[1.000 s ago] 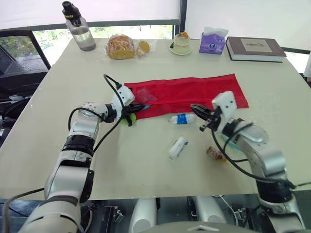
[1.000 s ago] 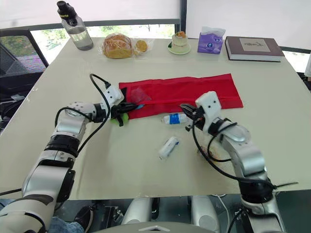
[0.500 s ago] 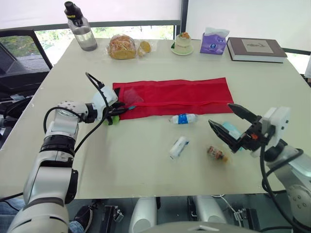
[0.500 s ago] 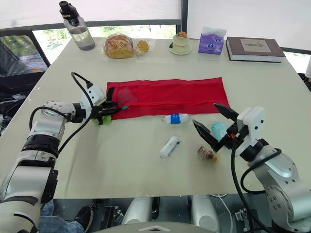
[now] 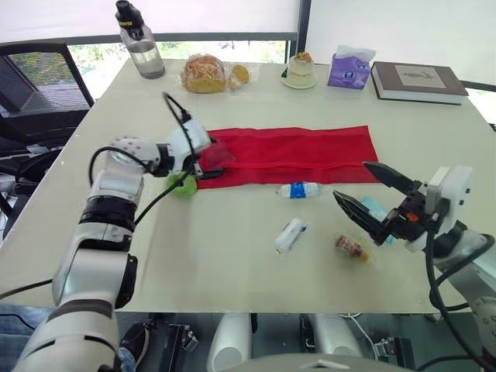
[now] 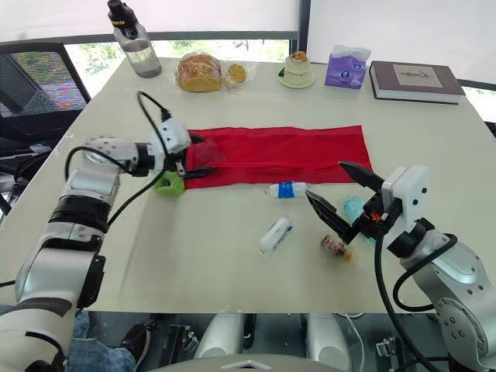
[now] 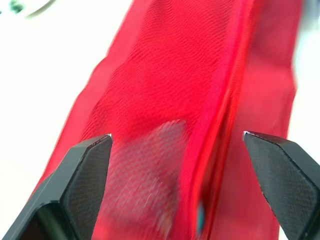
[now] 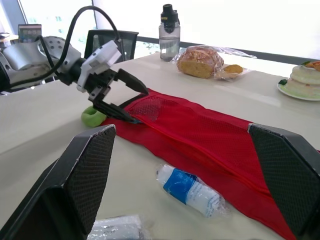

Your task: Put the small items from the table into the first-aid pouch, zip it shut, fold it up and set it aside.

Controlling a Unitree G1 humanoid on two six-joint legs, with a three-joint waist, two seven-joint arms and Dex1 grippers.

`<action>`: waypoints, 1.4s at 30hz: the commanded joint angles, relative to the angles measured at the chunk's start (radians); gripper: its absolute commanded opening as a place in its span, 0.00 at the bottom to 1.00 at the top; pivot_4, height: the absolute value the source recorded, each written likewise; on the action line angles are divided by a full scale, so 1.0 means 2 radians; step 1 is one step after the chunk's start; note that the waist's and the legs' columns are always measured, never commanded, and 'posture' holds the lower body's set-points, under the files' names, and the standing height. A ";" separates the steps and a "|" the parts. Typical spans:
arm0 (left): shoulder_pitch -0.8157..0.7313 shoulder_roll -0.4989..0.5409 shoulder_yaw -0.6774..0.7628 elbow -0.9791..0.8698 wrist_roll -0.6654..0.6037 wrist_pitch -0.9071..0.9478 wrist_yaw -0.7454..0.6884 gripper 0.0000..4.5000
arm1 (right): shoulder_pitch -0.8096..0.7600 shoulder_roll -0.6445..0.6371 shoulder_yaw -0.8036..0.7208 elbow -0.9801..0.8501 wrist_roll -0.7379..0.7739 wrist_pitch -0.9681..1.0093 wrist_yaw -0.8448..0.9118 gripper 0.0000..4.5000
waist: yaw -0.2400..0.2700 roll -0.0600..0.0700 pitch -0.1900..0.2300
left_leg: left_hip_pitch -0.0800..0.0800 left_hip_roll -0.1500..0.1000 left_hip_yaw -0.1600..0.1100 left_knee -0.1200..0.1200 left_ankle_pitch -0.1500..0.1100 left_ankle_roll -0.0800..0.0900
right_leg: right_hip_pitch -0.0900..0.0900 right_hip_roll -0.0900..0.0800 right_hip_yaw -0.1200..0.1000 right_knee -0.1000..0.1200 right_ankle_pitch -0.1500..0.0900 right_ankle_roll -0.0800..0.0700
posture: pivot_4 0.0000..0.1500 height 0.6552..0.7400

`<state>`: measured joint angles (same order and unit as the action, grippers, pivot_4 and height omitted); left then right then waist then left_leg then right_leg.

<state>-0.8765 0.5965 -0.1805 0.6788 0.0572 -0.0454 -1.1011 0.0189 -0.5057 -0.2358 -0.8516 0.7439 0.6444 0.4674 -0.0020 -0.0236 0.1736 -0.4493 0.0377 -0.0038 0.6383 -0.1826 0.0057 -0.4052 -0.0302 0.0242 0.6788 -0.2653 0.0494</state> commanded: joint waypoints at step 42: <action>-0.128 -0.132 -0.017 0.215 0.079 -0.096 0.161 0.02 | 0.032 -0.098 -0.062 -0.018 0.046 0.000 -0.044 1.00 | -0.004 0.000 0.000 | 0.000 0.000 -0.001 0.004 0.000 0.000 | 0.002 0.001 0.000 0.000 0.001 0.001 | 1.00 1.00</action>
<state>-1.1195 0.3175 -0.2358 1.1615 0.2359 -0.2315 -0.7692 0.0828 -0.6930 -0.3250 -0.8788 0.8345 0.6696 0.3650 -0.0105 -0.0243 0.1739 -0.4493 0.0380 -0.0066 0.6459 -0.1827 0.0058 -0.4011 -0.0280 0.0236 0.6797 -0.2638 0.0519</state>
